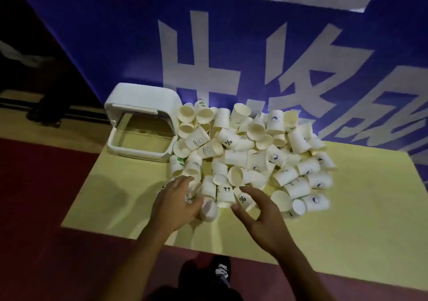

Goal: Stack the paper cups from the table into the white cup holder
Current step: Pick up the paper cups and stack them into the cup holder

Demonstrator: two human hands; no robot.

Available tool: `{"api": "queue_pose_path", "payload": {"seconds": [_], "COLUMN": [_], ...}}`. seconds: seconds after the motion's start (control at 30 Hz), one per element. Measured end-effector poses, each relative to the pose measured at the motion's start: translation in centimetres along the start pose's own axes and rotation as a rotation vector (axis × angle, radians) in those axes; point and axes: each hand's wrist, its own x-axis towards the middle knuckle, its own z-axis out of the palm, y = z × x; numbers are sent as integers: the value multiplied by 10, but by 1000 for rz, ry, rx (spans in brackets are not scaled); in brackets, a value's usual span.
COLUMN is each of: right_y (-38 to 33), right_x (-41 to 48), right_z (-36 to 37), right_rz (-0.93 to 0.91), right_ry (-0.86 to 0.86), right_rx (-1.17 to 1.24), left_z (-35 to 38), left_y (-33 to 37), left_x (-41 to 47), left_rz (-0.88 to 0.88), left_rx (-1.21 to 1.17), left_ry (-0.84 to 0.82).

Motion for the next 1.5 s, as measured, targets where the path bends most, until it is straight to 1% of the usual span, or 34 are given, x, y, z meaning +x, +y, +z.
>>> {"api": "queue_pose_path", "payload": {"seconds": [0.03,0.1,0.2,0.3,0.4,0.47,0.53,0.63,0.73,0.83,0.9,0.97,1.07,1.2,1.37,1.5], "right_y": [2,5,10,18,22,26,32,43,50,56,58,61,70,75,74,70], "right_x": [9,24,39,47,50,54,60,83,123,172,197,212,221,227,229,224], "right_z": [0,1,5,6,7,8,7,1,-6,-3,3,10,15,11,9,11], "right_rz": [-10,27,58,87,142,158,172,204,223,204,183,182,197,215,171,171], "right_ry": [-30,-77,-117,-105,-68,-72,-81,-44,5,-67,-143,-203,-242,-238,-222,-260], "right_rx": [-7,-38,-24,-41,-27,-27,-47,-100,-222,-425,-537,-602,-637,-615,-634,-699], "left_z": [7,20,41,59,67,68,64,41,15,-6,-14,-19,-23,-29,-34,-44], "left_y": [-4,-9,-14,-13,-10,-12,-14,-15,-16,-19,-24,-32,-41,-47,-56,-77], "left_x": [11,33,62,88,101,106,107,101,84,64,55,50,44,39,36,44], "left_rz": [-12,-99,-231,-315,-346,-369,-382,-383,-301,-233,-241,-254,-251,-249,-289,-312], "left_rx": [25,68,93,103,136,103,31,-146,-264,-334,-388,-384,-340,-288,-301,-334], "left_ry": [5,1,-8,22,30,21,20,42,85,133,145,168,210,254,315,304]}}
